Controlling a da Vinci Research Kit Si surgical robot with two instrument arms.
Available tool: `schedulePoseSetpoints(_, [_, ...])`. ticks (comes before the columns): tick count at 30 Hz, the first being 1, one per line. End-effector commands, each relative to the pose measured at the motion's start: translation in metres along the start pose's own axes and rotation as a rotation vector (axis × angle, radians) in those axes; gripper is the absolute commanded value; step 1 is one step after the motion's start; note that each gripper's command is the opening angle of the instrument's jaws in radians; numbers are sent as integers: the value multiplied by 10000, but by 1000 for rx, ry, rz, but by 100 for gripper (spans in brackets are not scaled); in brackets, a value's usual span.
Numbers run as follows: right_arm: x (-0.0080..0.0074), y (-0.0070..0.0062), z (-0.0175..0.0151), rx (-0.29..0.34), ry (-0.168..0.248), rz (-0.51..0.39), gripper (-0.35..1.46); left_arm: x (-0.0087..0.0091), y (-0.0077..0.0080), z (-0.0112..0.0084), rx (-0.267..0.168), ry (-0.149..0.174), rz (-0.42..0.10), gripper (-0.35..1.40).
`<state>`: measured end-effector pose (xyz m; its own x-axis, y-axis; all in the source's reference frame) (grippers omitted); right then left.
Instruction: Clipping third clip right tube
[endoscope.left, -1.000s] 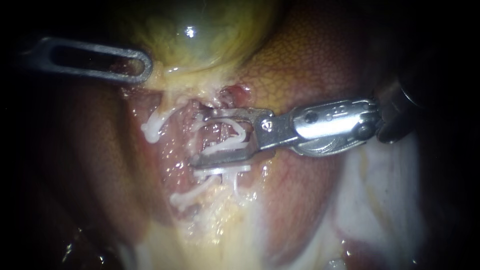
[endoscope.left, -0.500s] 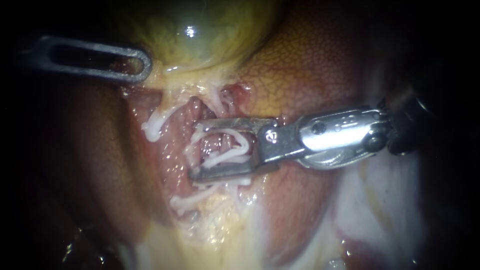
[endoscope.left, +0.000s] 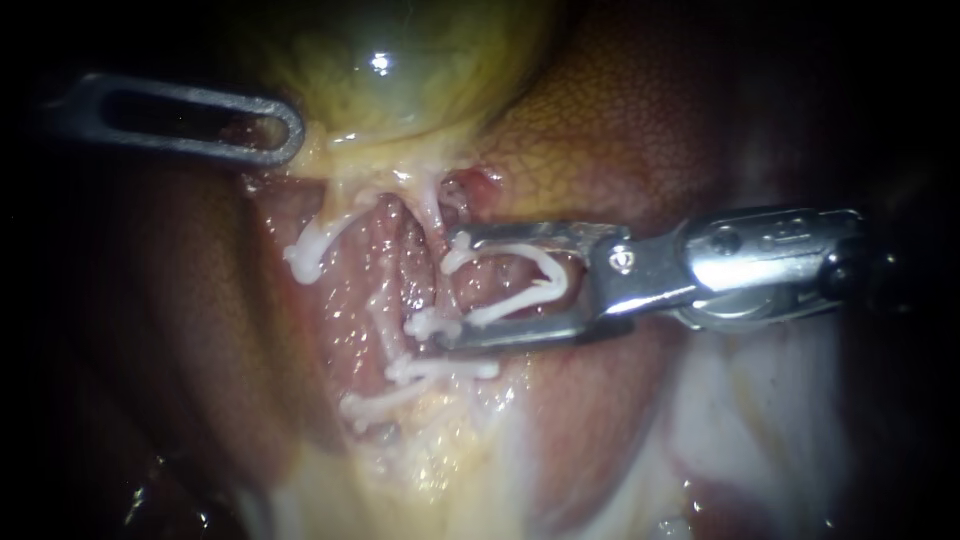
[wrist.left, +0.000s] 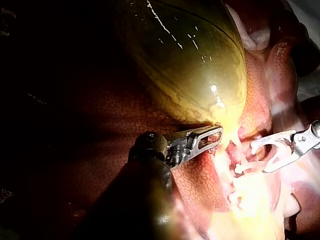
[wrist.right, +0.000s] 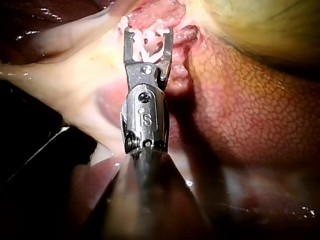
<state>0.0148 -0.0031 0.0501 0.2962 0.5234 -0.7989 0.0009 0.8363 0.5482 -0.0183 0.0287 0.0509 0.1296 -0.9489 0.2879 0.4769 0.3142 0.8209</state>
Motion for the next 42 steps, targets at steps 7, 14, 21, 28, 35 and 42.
schedulePoseSetpoints(7, [-16, 19, -4, -14, -1, 43, 42, 0, 0, 0, 0, 0, 0, -35])
schedulePoseSetpoints(14, [-39, 38, 8, -28, 0, 87, 44, 0, 0, 0, -2, -2, 0, -35])
schedulePoseSetpoints(21, [-54, 50, 24, -1, 16, 121, 44, 0, 0, 0, -2, -2, 0, -35])
schedulePoseSetpoints(28, [-54, 54, 48, 61, 81, 162, 44, 0, 0, 0, -2, -2, 0, -35])
schedulePoseSetpoints(35, [-52, 56, 68, 93, 124, 162, 44, 0, 0, 0, -2, -2, 0, -35])
schedulePoseSetpoints(42, [-46, 56, 69, 144, 200, 157, 42, 0, 0, 0, -2, -2, 0, -35])
